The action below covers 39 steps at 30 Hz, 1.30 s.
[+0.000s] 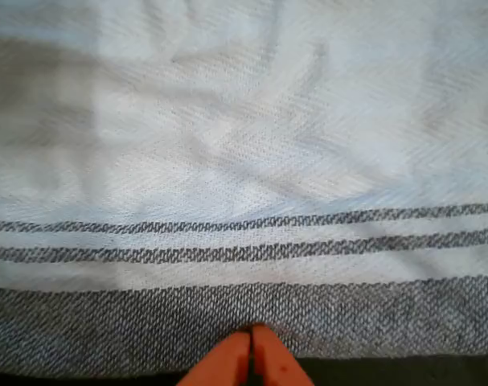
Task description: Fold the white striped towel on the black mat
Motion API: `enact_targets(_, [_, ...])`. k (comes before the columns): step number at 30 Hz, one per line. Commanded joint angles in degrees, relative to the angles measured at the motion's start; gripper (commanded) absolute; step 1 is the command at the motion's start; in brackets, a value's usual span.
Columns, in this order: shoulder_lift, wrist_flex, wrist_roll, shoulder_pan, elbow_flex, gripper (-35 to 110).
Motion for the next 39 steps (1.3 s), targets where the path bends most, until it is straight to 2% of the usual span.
enact_targets(1, [-2.6,-0.5,-9.3,-1.0,0.5,0])
enact_targets(21, [1.3,1.7,-7.4,-1.7,1.2,0])
enact_targets(32, [1.3,1.7,-13.5,-1.9,1.1,0])
enact_targets(39, [-8.9,-0.3,-14.2,-4.8,-8.3,0])
